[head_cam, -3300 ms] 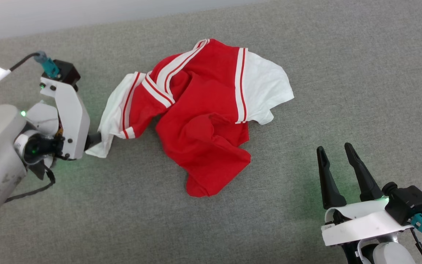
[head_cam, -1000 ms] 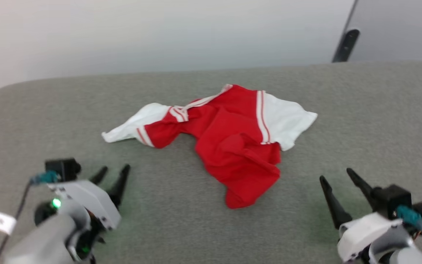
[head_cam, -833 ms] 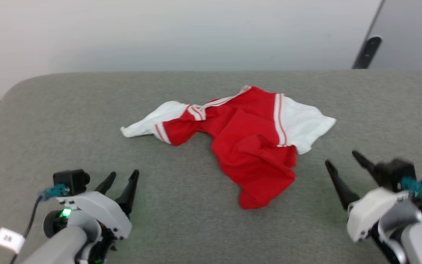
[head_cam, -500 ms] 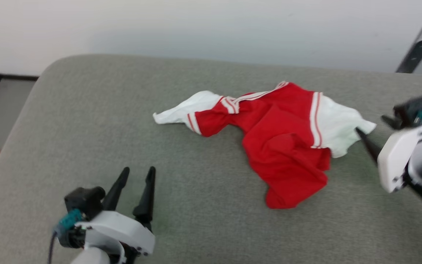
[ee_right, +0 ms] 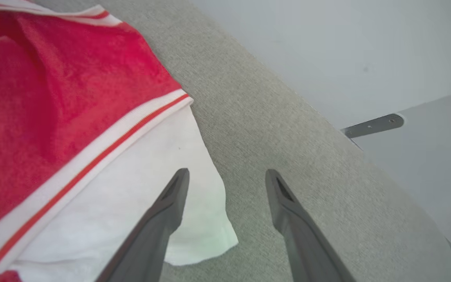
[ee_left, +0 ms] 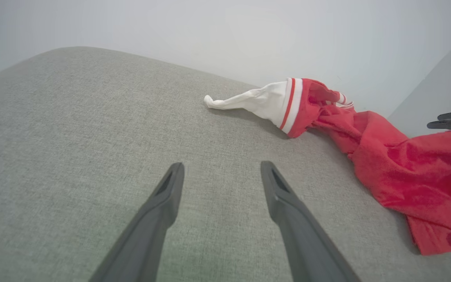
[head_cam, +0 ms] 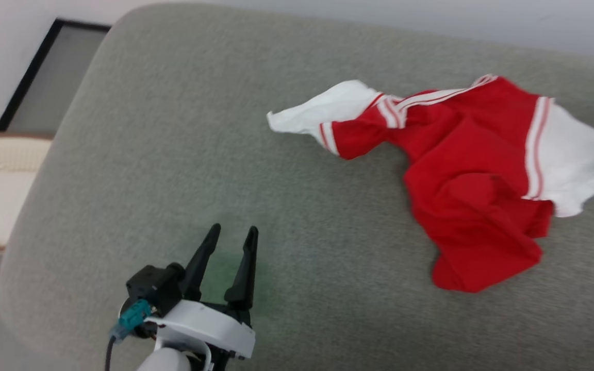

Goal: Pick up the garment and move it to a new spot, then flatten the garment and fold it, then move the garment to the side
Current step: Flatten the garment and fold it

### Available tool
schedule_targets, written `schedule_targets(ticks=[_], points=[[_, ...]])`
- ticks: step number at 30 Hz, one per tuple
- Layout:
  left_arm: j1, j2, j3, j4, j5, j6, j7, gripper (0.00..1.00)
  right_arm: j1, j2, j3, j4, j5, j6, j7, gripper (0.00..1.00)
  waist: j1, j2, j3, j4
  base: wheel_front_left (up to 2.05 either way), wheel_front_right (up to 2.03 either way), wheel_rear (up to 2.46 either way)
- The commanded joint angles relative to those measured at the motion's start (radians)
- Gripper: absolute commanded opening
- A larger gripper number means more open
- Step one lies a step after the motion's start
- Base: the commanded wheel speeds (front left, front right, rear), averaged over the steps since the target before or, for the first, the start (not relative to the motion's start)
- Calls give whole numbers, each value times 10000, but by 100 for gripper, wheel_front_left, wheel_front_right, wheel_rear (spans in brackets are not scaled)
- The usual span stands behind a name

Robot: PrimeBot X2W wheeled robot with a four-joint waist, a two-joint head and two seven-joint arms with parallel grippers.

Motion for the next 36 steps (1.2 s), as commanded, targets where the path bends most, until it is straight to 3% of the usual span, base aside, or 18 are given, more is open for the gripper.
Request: schedule_targets(ticks=[1, 10, 22, 23, 24, 25, 28, 31, 36], points=[[-170, -222, 174, 25, 220, -196, 3, 100, -315, -128, 538, 124, 269, -14, 91, 100, 0, 0, 949, 973, 0, 0, 0], [-72, -921, 979, 61, 733, -940, 3, 100, -980, -436, 2956, 580, 954, -10, 317, 100, 0, 0, 1294, 1332, 0, 0, 0], [-252, -1123, 1529, 278, 1138, -1537, 2, 100, -1009, -555, 4146, 1831, 1402, -24, 233, 100, 0, 0, 1473, 1101, 0, 0, 0], [-325, -1101, 1532, 320, 1139, -1584, 2, 100, -970, -515, 4208, 1881, 1477, -24, 230, 85, 0, 0, 1484, 1074, 0, 0, 0], [-432, -1056, 1535, 341, 1155, -1631, 2, 100, -952, -469, 4305, 1906, 1562, -22, 296, 33, 0, 0, 1510, 1039, 0, 0, 0], [-573, -984, 1526, 367, 1191, -1672, 2, 100, -966, -431, 4327, 1949, 1664, -16, 239, 0, 0, 0, 1529, 1011, 0, 0, 0], [-985, -804, 1479, 379, 1143, -1783, 67, 100, -1027, -348, 4335, 2082, 1767, -27, 128, 0, 0, 0, 1559, 967, 0, 0, 0], [-2039, -259, 1438, 302, 1278, -1901, 327, 100, -1169, -234, 4410, 2202, 1893, -22, 20, 0, 0, 0, 1627, 884, 0, 0, 0], [-4391, 489, 871, 607, 891, -2045, 1615, 100, -1437, 107, 4552, 2358, 1971, -19, -123, 0, 0, 0, 1688, 648, 0, 0, 0]])
